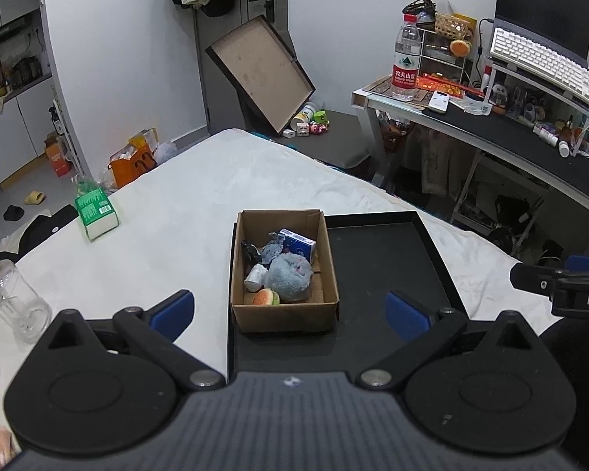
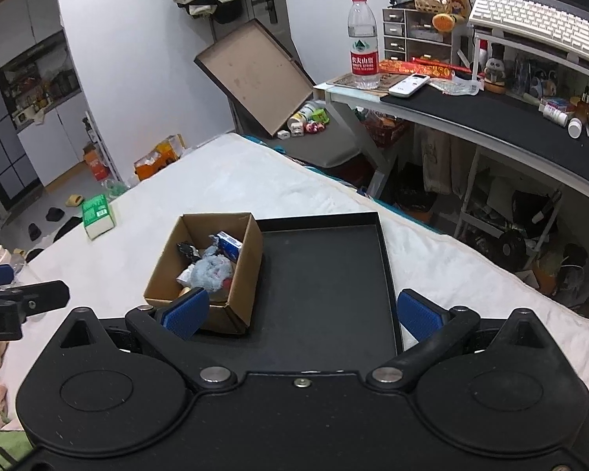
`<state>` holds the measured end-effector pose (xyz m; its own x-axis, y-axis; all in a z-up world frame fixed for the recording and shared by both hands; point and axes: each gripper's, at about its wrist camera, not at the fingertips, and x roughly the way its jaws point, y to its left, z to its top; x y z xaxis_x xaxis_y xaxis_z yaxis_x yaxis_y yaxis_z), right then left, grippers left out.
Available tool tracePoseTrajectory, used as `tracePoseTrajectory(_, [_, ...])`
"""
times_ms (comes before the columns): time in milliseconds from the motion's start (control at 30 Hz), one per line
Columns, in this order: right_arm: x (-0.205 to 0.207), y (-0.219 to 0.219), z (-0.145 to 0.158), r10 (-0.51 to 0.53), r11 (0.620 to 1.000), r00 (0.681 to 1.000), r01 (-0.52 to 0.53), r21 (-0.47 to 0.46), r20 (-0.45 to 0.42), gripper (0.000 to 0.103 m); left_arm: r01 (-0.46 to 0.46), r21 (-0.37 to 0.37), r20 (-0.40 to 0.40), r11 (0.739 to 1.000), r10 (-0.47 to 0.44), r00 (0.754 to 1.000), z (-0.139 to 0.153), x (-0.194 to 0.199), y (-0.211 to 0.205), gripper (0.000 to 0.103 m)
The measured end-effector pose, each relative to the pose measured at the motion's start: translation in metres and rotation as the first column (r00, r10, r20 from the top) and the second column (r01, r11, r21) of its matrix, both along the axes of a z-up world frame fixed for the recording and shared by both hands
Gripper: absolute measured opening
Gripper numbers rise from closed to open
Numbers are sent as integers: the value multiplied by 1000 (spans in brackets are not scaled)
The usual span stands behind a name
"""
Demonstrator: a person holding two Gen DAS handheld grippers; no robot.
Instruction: Organize soft objects
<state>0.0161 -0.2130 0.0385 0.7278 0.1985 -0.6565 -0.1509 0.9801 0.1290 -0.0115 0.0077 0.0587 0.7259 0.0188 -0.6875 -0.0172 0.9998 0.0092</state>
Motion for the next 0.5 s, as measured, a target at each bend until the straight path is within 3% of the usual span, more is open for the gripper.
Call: tracePoseTrajectory(500, [-38, -6, 18, 55, 999, 996, -54, -8, 71, 103, -32, -26, 121, 999, 35, 992, 31, -50, 1, 103])
